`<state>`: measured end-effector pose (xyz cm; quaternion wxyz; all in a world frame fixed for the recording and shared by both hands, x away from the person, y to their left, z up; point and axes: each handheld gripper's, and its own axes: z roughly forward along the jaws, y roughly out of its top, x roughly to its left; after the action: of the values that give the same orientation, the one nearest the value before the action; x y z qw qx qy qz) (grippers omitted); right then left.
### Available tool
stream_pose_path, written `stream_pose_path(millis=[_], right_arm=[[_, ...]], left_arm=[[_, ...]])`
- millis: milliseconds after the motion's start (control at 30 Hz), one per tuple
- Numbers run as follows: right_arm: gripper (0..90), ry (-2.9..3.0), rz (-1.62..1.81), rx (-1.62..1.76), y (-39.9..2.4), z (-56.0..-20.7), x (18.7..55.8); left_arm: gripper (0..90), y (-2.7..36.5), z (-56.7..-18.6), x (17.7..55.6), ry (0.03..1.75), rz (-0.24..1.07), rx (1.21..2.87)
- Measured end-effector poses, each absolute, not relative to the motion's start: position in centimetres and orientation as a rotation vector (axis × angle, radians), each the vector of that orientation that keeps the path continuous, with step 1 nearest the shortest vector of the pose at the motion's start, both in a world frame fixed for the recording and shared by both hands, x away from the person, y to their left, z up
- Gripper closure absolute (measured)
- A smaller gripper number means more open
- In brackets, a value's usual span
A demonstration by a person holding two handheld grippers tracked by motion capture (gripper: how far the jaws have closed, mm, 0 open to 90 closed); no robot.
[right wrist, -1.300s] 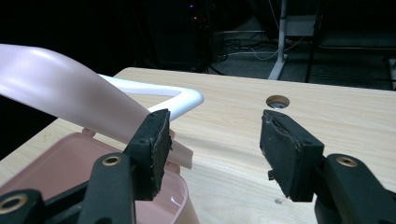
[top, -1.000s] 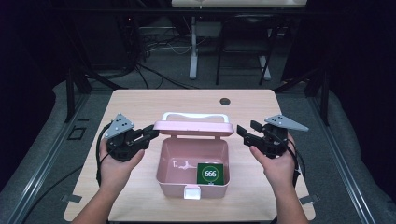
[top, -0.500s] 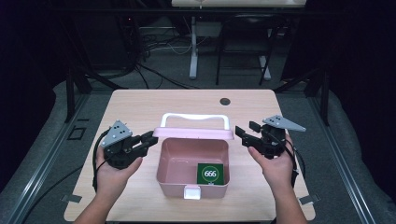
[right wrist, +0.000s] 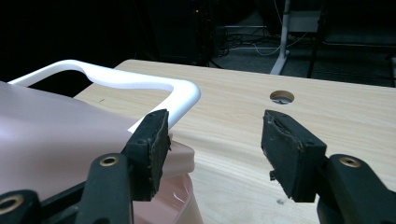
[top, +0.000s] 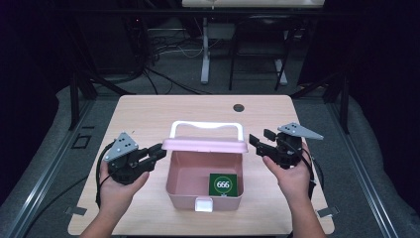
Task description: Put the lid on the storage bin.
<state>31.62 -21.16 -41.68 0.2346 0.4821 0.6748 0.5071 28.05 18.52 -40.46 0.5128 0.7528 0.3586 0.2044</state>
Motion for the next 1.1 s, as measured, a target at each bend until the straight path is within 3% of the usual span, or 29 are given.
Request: stream_pose_path(millis=[1100], right_arm=[[41.5,1.877,1.375,1.330,-20.9,-42.3,31.9]], left_arm=[[77.5,19.1,-41.8,26.4,0.859,0.459,1.798]])
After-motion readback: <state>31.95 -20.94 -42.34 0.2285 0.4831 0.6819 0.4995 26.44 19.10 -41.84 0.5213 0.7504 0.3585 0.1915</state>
